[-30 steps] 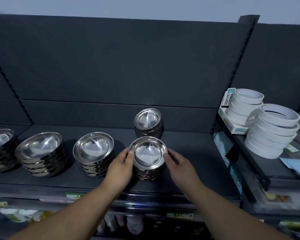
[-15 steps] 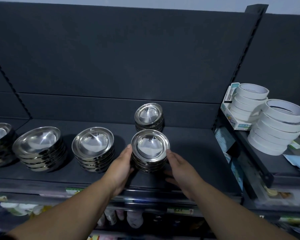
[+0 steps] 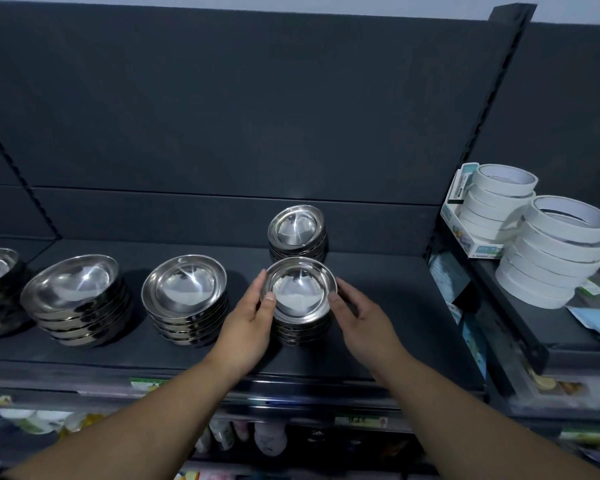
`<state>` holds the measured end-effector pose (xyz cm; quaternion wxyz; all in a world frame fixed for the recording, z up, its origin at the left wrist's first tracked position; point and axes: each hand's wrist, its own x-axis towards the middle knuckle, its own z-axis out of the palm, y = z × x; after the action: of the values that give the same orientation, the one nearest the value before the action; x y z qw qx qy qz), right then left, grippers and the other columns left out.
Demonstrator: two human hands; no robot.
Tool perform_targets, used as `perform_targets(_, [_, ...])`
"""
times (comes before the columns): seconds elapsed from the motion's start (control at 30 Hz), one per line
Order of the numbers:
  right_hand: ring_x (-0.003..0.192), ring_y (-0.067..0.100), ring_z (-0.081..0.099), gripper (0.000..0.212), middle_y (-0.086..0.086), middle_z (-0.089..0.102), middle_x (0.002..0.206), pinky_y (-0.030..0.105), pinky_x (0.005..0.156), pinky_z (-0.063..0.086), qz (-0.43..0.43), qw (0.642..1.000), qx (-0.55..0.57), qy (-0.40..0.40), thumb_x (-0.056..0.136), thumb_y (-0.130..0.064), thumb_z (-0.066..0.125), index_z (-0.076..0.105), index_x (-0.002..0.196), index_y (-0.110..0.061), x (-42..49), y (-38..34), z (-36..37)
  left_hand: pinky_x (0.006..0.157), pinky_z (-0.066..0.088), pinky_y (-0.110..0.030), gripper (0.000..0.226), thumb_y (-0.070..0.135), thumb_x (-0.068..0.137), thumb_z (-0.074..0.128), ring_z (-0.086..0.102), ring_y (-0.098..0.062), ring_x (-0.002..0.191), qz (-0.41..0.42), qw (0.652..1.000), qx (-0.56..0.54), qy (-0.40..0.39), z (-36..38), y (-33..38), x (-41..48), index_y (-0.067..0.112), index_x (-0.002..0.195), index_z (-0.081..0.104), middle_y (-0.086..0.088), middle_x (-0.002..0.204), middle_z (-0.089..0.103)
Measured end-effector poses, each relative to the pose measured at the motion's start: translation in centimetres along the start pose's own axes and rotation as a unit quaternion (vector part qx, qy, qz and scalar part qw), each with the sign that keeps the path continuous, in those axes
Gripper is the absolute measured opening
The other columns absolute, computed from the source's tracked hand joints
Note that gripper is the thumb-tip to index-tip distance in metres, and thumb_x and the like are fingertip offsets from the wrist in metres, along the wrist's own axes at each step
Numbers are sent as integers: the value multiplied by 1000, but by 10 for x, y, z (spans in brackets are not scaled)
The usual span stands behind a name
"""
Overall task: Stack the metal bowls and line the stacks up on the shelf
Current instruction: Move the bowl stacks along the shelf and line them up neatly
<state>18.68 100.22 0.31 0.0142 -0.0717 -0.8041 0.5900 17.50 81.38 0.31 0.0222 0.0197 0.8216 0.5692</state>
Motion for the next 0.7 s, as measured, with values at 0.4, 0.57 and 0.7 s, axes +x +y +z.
perform_targets(0.4, [114,-7,52,37,-25,61,119,-6,77,33,-17,1000,-25,-5,99,-41,49,56,135,-37,1,5,-2,104,19,-15,52,36,102,37,35,-11,139,-10,999,45,6,1,2,9,30,152,25,3,152,40])
perform_targets(0.57, [122,0,54,41,-17,62,129,13,96,36,-18,1000,-11,-17,97,-42,52,53,138,-36,1,6,-4,103,20,-16,58,42,100,40,35,-7,137,-22,1000,12,-14,0,6,6,34,153,18,10,149,39])
perform_targets(0.7, [129,0,45,77,-19,44,143,25,110,36,-3,999,16,-52,82,-47,71,33,149,-40,1,11,-13,105,26,-18,93,53,83,63,38,1,127,-29,998,-54,-22,1,-2,-8,31,154,7,16,138,42])
